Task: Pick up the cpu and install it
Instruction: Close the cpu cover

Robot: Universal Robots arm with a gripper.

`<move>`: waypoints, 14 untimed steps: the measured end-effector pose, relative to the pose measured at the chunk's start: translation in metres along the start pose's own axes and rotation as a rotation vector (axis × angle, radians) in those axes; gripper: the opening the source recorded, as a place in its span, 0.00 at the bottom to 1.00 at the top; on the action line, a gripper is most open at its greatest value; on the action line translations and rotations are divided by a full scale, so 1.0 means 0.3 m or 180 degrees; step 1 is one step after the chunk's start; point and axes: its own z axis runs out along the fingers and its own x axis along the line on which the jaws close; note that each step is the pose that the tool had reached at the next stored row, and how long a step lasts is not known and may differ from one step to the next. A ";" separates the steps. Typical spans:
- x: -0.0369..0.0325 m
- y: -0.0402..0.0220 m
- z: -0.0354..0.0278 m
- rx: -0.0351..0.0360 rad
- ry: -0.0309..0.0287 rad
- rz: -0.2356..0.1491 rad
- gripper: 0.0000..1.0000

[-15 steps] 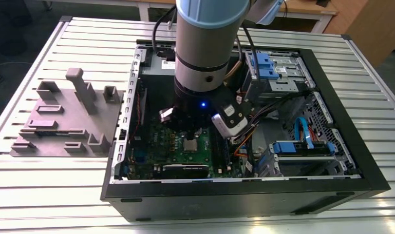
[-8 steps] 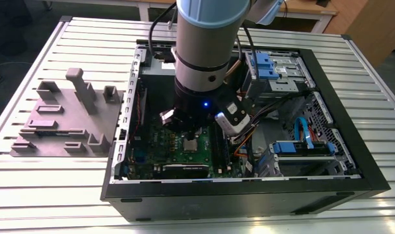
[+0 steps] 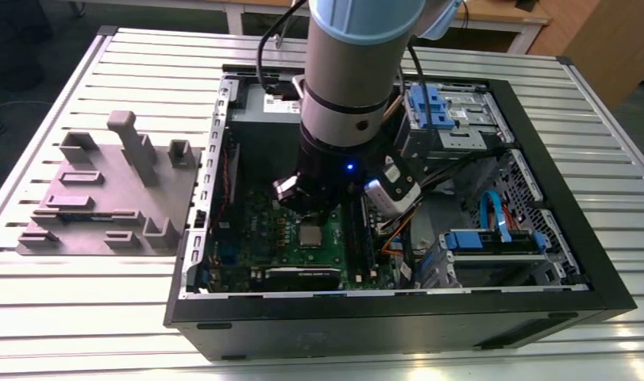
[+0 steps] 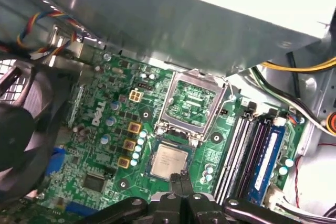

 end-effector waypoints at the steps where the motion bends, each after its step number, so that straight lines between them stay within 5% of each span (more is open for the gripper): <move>1: 0.000 0.000 0.000 0.0002 0.0001 -0.0039 0.10; 14: 0.000 0.000 0.001 0.0030 -0.0027 -0.0755 0.10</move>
